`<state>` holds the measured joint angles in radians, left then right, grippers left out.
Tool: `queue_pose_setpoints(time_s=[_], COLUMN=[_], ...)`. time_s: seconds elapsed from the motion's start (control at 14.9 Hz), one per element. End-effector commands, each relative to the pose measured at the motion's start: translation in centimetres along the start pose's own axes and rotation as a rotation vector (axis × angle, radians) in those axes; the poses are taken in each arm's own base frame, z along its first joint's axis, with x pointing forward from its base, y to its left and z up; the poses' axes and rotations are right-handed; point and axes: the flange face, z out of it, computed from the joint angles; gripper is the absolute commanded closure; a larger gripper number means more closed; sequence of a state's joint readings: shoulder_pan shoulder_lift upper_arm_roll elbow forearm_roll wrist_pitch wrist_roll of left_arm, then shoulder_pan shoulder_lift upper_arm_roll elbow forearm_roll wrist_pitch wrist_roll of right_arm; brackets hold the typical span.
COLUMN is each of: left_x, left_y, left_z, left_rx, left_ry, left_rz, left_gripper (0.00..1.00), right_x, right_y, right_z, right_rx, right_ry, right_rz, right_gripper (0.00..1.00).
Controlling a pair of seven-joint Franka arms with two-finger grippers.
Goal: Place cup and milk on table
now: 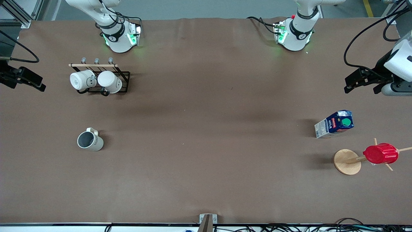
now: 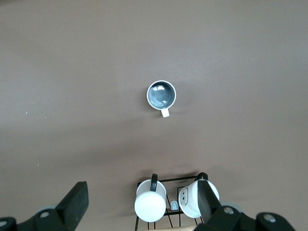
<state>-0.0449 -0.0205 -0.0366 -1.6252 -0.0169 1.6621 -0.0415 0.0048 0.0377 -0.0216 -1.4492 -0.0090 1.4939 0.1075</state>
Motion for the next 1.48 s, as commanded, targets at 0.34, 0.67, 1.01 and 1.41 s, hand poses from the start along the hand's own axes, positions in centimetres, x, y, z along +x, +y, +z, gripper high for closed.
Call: queue_pose_setpoints(time_s=[0.34, 0.67, 1.01, 1.41], left_x=[0.9, 2.2, 3.9, 3.5], left_y=[-0.1, -1.9, -5.4, -7.4], left_z=[0.7, 2.9, 8.4, 17.3], left_rx=[0.021, 0.053, 0.055, 0.092], left_ry=[-0.009, -0.028, -0.050, -0.059], left_rz=[0.022, 0.001, -0.044, -0.046], left_gripper=[0.00, 0.00, 0.00, 0.00], right_x=[-0.1, 0.9, 3.9, 8.3], right_y=[0.0, 0.5, 3.2, 5.8], right_z=[-0.2, 2.7, 17.3, 31.2], right_rx=[-0.008, -0.021, -0.029, -0.052], right_ry=[-0.002, -0.029, 0.012, 0.036], right_rz=[-0.009, -0.058, -0.129, -0.199], right_gripper=[0.00, 0.00, 0.00, 0.00])
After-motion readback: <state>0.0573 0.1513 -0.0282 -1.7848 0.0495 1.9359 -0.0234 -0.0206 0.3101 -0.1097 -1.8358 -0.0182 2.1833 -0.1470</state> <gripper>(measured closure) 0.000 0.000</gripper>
